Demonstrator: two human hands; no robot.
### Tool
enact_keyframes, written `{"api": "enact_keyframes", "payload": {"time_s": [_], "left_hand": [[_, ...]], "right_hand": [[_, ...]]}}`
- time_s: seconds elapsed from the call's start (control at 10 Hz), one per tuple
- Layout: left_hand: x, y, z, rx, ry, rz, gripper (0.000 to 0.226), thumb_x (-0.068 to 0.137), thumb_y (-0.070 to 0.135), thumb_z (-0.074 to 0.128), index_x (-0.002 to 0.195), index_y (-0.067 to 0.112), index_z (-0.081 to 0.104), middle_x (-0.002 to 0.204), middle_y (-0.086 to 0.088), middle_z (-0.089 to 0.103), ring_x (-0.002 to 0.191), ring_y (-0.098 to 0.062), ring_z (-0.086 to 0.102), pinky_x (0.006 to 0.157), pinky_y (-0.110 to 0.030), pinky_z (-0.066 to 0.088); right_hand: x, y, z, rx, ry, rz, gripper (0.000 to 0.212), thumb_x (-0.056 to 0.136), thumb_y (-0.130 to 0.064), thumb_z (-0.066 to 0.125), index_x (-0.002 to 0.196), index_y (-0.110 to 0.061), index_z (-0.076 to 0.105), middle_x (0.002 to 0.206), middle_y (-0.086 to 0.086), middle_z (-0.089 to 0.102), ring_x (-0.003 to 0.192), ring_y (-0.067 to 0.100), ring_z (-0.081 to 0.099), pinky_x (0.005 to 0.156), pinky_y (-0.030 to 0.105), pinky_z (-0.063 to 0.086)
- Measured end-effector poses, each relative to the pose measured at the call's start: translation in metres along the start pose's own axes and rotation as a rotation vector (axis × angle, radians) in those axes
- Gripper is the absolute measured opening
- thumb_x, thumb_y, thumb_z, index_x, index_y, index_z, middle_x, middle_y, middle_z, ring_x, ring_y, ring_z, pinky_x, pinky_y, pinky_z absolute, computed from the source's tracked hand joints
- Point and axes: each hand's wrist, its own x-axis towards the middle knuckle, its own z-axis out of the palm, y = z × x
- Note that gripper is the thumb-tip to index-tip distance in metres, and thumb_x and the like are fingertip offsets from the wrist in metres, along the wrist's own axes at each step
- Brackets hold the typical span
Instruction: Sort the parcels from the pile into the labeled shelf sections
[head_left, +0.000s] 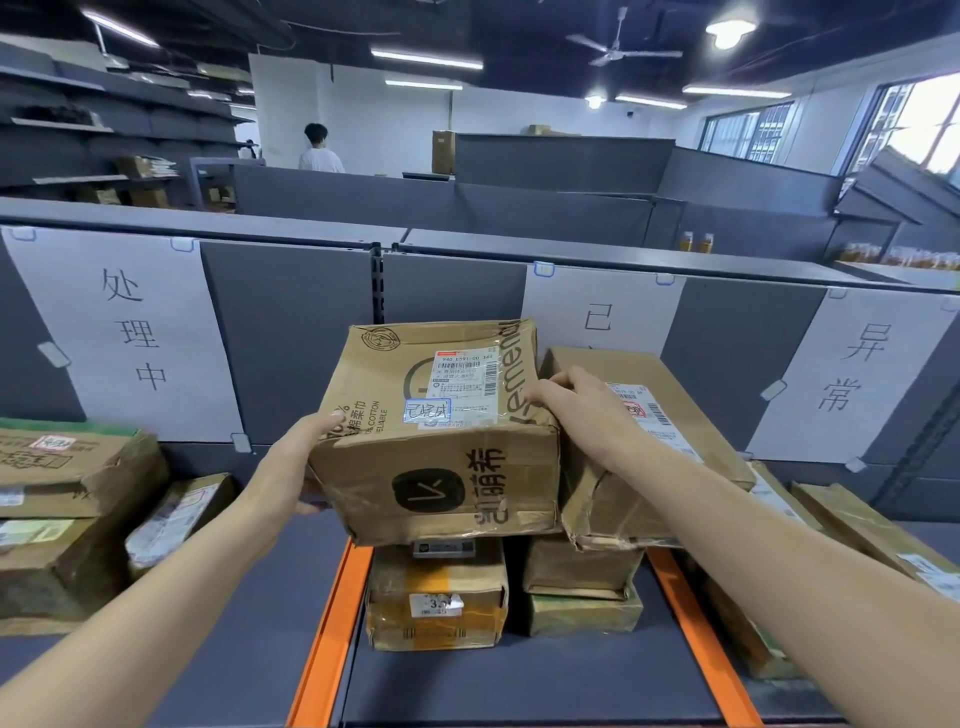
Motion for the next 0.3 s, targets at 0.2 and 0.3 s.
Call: {"api": "enact_keyframes", "payload": {"time_s": [0.2,0.3], "left_hand": [[0.0028,0.0011,-0.0036,0.001,0.005,-0.013,0.037,0.092,0.053,0.047,0.109,0.025,0.064,0.102,-0.009,0.068,0.097,-0.031,0.062,0.095,-0.05,0.049],[0.0048,0.0059,-0.0061,0.028,0.011,0.068,0.038,0.093,0.055,0.041,0.105,0.03,0.066,0.103,0.0,0.07,0.089,-0.02,0.059,0.084,-0.035,0.044]], "right_hand": [[0.0013,-0.0002,-0.0015,-0.001,-0.004,0.017,0.057,0.07,-0.064,0.053,0.11,-0.024,0.057,0.111,-0.006,0.06,0.107,0.02,0.052,0.097,0.046,0.042],[-0.0004,-0.0062,-0.0043,0.029,0.024,0.019,0.058,0.067,-0.064,0.053,0.109,-0.024,0.058,0.11,-0.005,0.061,0.106,0.019,0.053,0.097,0.046,0.042]]}}
